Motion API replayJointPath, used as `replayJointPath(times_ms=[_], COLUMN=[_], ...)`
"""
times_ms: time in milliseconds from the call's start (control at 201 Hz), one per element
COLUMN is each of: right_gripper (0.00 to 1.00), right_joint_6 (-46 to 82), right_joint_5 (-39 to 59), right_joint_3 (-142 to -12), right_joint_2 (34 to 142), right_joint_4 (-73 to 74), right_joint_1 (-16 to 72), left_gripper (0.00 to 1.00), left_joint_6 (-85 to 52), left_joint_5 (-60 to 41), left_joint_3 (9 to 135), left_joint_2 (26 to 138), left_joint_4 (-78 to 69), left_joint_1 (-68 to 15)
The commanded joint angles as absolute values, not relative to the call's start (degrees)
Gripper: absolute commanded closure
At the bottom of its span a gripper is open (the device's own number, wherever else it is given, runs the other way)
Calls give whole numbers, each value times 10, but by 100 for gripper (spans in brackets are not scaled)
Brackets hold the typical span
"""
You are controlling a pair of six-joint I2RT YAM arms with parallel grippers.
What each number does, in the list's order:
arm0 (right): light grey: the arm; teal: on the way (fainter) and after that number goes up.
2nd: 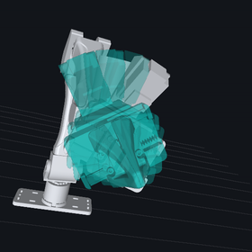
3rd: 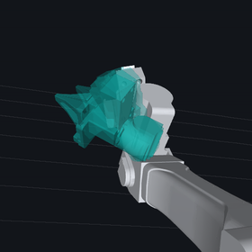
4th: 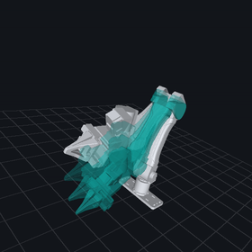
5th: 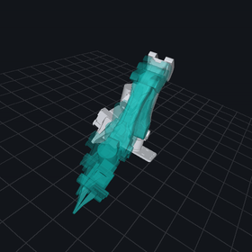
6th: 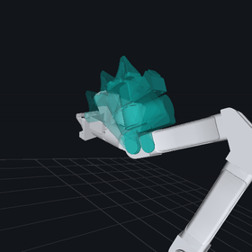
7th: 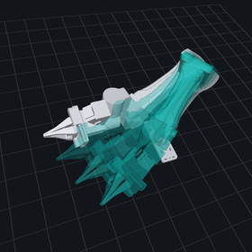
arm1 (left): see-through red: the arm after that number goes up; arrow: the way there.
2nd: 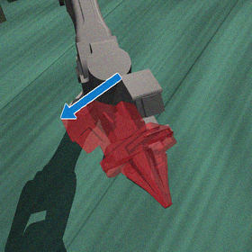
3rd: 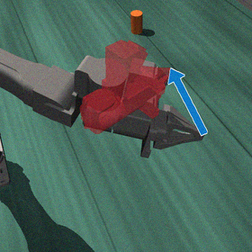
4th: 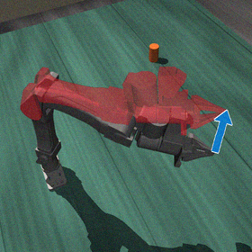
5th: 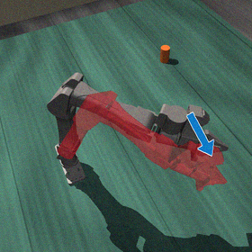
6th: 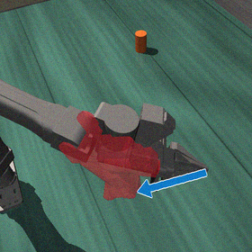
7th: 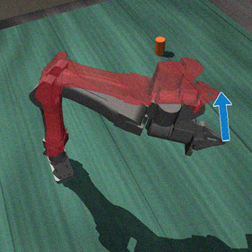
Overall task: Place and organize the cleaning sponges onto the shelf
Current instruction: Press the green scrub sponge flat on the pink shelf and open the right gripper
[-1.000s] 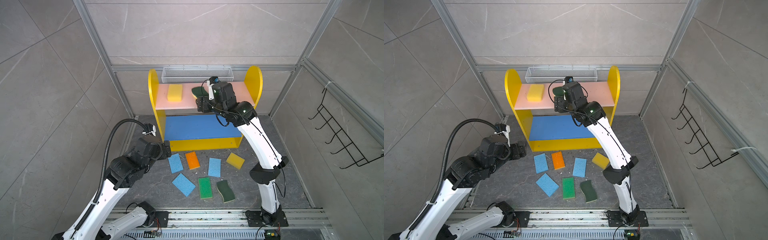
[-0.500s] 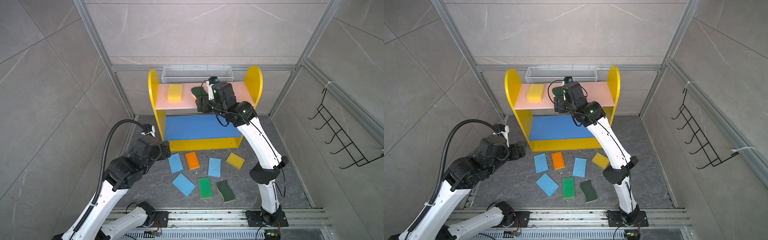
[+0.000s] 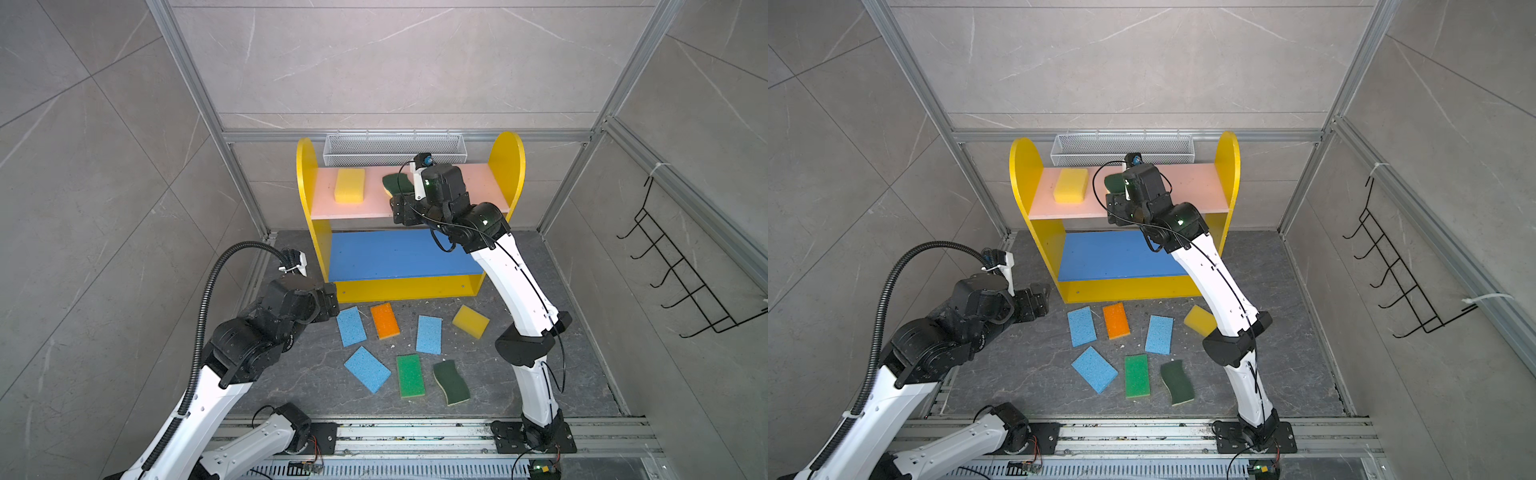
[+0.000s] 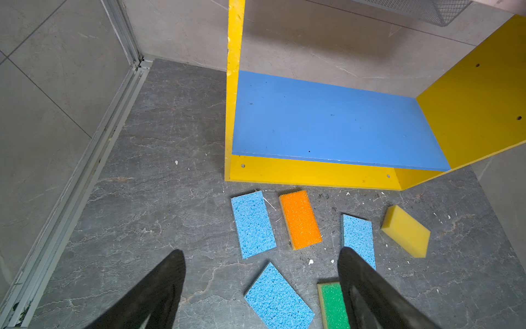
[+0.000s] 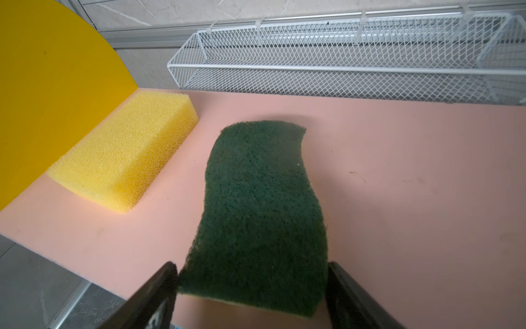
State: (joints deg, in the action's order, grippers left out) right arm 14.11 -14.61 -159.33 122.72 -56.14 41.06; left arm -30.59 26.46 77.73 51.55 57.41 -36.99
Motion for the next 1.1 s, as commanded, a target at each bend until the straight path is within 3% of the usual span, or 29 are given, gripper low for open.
replayJointPath(times_ms=[0,358,622,1090], right_gripper=[18,18,24,27], right_joint_6=[137,102,96,163], right_joint_5=[-141,-205,-217,-284], right_joint_3=[-1592,-1608,-1615,-1615], right_joint_2=[1261,1287,1300,1296], right_joint_4=[-613,-634,-641,-634], right_joint_1=[412,423,424,427], left_gripper=[14,13,13,13], left_joint_6=[-300,-297,-295,-292], left_joint_5=[286,286,291,294], left_joint_3=[776,773,767,761], left_joint_2=[501,501,496,494], left_joint_4=[574,573,573,570], left_joint_1=[-370,-370,-369,-370])
